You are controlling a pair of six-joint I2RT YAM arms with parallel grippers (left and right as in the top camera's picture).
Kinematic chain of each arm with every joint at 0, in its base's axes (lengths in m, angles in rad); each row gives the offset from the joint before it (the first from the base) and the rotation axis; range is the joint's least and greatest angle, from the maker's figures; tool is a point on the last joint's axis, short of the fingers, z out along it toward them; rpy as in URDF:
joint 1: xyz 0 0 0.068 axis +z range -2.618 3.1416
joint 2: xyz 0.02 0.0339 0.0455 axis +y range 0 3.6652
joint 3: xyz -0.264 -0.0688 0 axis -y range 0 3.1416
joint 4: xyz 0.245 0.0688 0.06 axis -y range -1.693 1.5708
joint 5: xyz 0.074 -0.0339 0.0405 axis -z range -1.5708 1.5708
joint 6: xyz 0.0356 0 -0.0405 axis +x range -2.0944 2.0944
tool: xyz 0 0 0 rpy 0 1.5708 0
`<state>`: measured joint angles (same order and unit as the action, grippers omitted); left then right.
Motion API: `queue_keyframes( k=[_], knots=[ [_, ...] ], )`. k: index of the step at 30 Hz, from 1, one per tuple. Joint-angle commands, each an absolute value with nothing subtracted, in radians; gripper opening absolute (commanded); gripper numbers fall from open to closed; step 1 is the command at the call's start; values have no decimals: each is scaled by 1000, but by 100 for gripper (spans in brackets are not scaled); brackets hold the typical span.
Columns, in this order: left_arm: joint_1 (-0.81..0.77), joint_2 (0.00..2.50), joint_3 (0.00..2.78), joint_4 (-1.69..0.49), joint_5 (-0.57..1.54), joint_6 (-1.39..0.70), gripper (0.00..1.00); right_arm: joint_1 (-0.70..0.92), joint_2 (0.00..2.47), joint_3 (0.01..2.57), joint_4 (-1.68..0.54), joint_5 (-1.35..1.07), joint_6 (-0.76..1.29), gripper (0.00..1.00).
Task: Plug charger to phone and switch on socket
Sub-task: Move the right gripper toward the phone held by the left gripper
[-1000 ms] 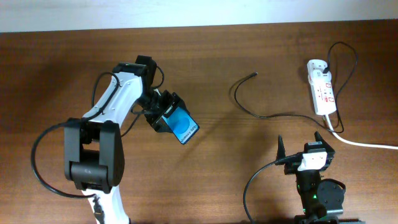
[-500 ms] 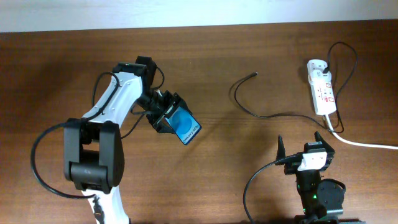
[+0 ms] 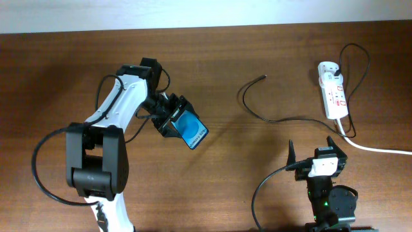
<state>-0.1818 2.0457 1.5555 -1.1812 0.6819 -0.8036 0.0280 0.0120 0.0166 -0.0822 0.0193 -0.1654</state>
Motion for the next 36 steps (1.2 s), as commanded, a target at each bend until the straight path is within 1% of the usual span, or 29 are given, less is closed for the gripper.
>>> queue_keyframes(
  k=[1, 4, 5, 6, 8, 11, 13, 16, 19, 20, 24, 25, 27, 28, 30, 33, 34, 35, 36],
  knots=[
    [-173, 2002, 1553, -1180, 719, -787, 56, 32, 6, 12, -79, -125, -79, 99],
    [-173, 2002, 1553, -1180, 719, -786, 57, 33, 6, 12, -61, -479, 204, 99],
    [-173, 2002, 1553, -1180, 719, -783, 57, 32, 6, 12, -43, -548, 260, 99],
    [-173, 2002, 1553, -1180, 719, -783, 57, 32, 6, 12, -33, -572, 273, 98],
    [-173, 2002, 1553, -1180, 720, -783, 58, 32, 6, 11, -25, -563, 296, 99],
    [-174, 2002, 1553, -1180, 723, -783, 58, 32, 6, 11, -22, -471, 453, 99],
    [-174, 2002, 1553, -1180, 723, -783, 58, 32, 10, 12, -22, -455, 572, 98],
    [-174, 2002, 1553, -1180, 723, -783, 58, 32, 53, 39, -22, -458, 657, 98],
    [-174, 2002, 1553, -1180, 723, -783, 57, 32, 220, 173, -40, -464, 656, 98],
    [-174, 2002, 1553, -1180, 731, -783, 58, 32, 320, 246, -66, -474, 654, 98],
    [-174, 2002, 1553, -1180, 738, -783, 58, 32, 654, 477, -70, -656, 626, 98],
    [-174, 2002, 1553, -1180, 738, -783, 58, 32, 755, 529, -41, -683, 627, 98],
    [-174, 2002, 1553, -1180, 738, -783, 58, 32, 859, 549, 8, -823, 742, 98],
    [-174, 2002, 1553, -1180, 738, -783, 58, 32, 909, 549, 24, -900, 768, 98],
    [-174, 2002, 1553, -1180, 738, -783, 58, 33, 1021, 549, 70, -889, 872, 99],
    [-174, 2002, 1553, -1179, 737, -783, 58, 68, 1170, 549, 192, -882, 881, 100],
    [-174, 2002, 1553, -1179, 737, -783, 58, 110, 1192, 549, 255, -859, 881, 100],
    [-174, 2002, 1553, -1178, 737, -783, 58, 173, 1197, 554, 277, -768, 884, 95],
    [-173, 2002, 1553, -1176, 737, -783, 58, 231, 1197, 558, 277, -670, 894, 94]
  ],
)
